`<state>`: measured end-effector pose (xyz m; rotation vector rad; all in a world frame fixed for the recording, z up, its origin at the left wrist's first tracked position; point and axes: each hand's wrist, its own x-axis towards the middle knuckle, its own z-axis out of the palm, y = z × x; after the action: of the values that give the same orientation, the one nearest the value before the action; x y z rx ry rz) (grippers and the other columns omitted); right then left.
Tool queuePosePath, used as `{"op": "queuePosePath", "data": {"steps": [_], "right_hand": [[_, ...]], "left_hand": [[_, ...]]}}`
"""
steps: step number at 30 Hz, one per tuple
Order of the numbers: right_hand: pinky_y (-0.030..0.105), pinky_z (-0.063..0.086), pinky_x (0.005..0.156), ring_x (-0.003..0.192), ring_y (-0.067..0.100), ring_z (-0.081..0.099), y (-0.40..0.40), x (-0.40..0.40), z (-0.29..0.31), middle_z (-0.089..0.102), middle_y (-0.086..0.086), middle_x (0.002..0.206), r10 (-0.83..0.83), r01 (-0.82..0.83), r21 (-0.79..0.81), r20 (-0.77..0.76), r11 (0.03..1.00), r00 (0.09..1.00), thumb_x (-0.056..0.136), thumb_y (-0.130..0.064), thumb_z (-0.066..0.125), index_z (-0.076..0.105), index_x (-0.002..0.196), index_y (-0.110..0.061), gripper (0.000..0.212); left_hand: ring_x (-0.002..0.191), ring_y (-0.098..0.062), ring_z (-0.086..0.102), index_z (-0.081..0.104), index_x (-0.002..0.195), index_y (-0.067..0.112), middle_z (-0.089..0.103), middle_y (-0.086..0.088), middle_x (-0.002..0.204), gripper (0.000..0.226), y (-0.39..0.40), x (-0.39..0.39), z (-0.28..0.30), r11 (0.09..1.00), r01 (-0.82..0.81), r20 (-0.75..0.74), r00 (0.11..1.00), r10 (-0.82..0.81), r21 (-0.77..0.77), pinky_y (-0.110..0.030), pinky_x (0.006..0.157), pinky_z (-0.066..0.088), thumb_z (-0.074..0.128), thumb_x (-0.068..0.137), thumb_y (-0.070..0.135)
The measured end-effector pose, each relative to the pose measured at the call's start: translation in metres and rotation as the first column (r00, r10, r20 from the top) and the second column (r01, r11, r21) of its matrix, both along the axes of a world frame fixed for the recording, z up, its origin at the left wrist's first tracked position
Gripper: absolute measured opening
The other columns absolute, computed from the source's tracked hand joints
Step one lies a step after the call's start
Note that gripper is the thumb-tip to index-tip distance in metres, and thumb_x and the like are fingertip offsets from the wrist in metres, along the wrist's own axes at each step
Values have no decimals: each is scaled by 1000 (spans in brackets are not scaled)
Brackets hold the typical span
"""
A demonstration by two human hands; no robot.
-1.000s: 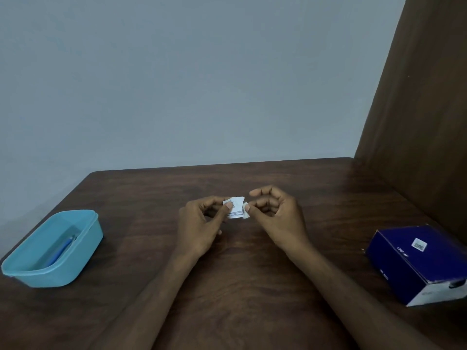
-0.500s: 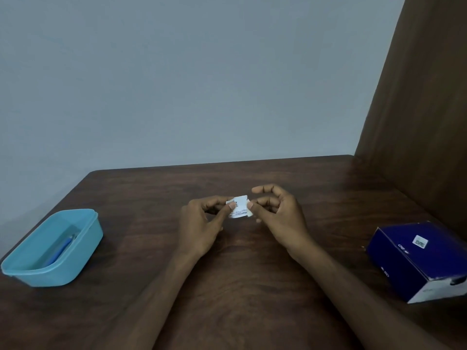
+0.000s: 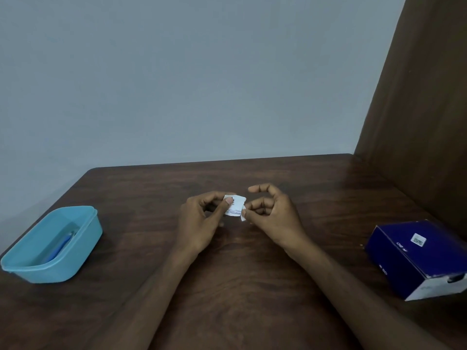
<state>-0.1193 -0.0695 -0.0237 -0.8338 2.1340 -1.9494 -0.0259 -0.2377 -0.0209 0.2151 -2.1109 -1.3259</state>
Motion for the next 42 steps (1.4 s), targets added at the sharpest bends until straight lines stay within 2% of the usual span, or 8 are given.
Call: {"op": "queuePosePath", "data": {"steps": [4,7,12,17,22,28,35,42], "right_hand": [[35,63,83,82,28,79,3,1,5,82,6,87,6,-1,-64,83,998,997,81,-4,89,63,122,-21,51],[31,59,77,77,22,75,3,2,8,81,9,89,77,-40,-163,230,986,970,81,2,88,61,126,-13,54],[44,55,88,76,23,71,2,1,9,81,9,89,120,-43,-206,379,978,918,80,8,84,62,127,-8,54],[40,55,80,70,20,68,1,3,8,80,6,84,102,-50,-162,332,986,938,82,5,84,63,120,-9,46],[29,54,65,64,20,63,0,5,10,77,8,81,76,-37,-136,300,990,951,83,3,84,65,116,-11,41],[39,56,76,77,26,66,-1,5,8,82,8,86,20,30,-163,297,986,955,83,-6,88,65,119,-15,43],[34,57,74,77,9,69,-1,12,11,83,3,91,58,-41,-86,205,995,977,85,-12,89,62,124,-23,48],[29,55,72,85,10,73,1,8,12,83,6,101,129,-104,-114,248,988,960,88,-6,84,58,133,-23,56]], "left_hand": [[66,-16,75,86,106,26,81,5,84,11,2,0,0,999,-3,12,1000,3,-37,-27,52,60,77,100,22],[57,-13,71,86,105,25,80,4,80,11,1,1,0,999,-23,5,1000,23,-25,-23,50,56,77,100,22],[58,-11,68,86,105,27,79,3,78,12,1,0,1,1000,-20,-5,1000,20,1,-24,49,56,78,99,22],[67,-28,73,86,106,28,79,2,78,12,0,0,1,999,-24,-8,1000,24,28,-30,49,59,78,99,22],[58,-18,71,85,106,29,80,9,81,13,2,2,3,999,-16,-10,1000,15,-33,-27,48,56,77,99,21],[73,-20,74,86,108,26,81,4,83,13,2,0,2,999,-19,-26,999,20,32,-27,49,58,77,99,21],[63,-10,71,86,107,25,79,4,78,13,3,3,4,999,-21,-33,999,22,43,-23,49,55,78,99,20],[75,-16,76,85,110,22,82,4,84,14,5,3,5,996,0,-36,999,3,84,-27,51,60,78,98,18]]}}
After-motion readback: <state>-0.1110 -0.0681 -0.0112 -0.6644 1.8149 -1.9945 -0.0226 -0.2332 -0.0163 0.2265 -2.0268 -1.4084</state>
